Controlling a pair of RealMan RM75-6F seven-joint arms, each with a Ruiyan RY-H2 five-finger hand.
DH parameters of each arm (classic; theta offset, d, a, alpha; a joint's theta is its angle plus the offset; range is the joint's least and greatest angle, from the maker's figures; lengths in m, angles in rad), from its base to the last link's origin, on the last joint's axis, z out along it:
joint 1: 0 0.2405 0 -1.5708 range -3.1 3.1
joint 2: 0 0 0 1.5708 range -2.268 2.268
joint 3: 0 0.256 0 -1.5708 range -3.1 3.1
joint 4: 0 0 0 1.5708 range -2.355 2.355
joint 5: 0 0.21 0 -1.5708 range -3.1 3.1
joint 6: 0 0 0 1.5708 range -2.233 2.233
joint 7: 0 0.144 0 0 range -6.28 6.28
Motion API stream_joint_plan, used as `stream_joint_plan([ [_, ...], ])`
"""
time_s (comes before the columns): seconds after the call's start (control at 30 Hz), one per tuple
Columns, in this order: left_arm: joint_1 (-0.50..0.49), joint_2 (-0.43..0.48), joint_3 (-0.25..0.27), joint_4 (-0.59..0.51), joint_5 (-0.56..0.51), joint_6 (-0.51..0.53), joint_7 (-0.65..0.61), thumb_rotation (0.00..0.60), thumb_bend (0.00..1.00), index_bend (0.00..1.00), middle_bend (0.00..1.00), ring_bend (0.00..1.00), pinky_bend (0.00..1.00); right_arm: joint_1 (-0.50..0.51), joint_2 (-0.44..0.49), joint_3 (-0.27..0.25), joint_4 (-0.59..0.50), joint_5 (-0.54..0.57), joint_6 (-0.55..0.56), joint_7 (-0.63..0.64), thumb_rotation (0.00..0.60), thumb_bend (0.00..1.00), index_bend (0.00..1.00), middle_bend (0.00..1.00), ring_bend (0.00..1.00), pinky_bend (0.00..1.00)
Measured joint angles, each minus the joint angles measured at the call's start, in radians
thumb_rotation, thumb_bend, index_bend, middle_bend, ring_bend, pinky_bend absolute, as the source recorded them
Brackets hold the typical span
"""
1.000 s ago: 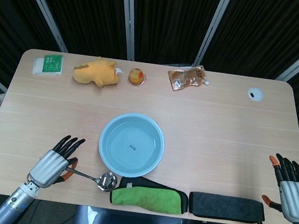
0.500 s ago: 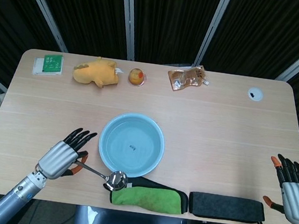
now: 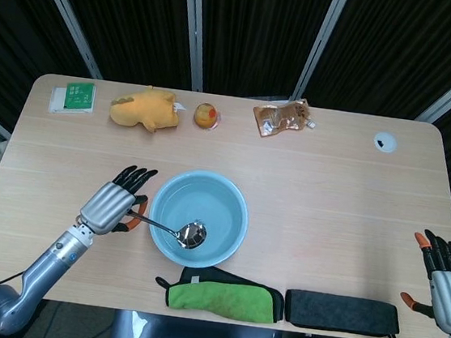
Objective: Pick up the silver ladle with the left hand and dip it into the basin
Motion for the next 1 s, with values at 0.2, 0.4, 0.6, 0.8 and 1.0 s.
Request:
stream_joint_plan([
  [0.2, -0.06, -0.077, -0.025, 0.08, -0.064, -0.075, 0.011, 0.6, 0.61, 0.73, 0.0, 0.0, 0.0, 0.002, 0.004, 0.003, 0.005, 0.007, -0.004, 0.014, 0.6, 0.0, 0.0, 0.0, 0.0, 0.0],
  [0.4, -0.099, -0.131, -0.04, 0.141, -0.118, -0.125, 0.027, 0.6, 0.61, 0.73, 0.0, 0.0, 0.0, 0.003, 0.008, 0.004, 0.008, 0.009, -0.009, 0.025, 0.6, 0.0, 0.0, 0.0, 0.0, 0.0],
  [0.6, -0.136, -0.183, -0.047, 0.202, -0.163, -0.161, 0.044, 0.6, 0.61, 0.73, 0.0, 0.0, 0.0, 0.003, 0.011, 0.004, 0.009, 0.008, -0.009, 0.033, 0.6, 0.0, 0.0, 0.0, 0.0, 0.0],
  [0.8, -0.16, -0.206, -0.05, 0.225, -0.195, -0.178, 0.077, 0.6, 0.61, 0.73, 0.0, 0.0, 0.0, 0.005, 0.011, 0.003, 0.012, 0.006, -0.011, 0.036, 0.6, 0.0, 0.0, 0.0, 0.0, 0.0],
  [1.0, -0.165, -0.203, -0.041, 0.222, -0.216, -0.168, 0.112, 0.6, 0.61, 0.73, 0.0, 0.0, 0.0, 0.003, 0.014, 0.003, 0.009, 0.005, -0.009, 0.035, 0.6, 0.0, 0.0, 0.0, 0.0, 0.0],
])
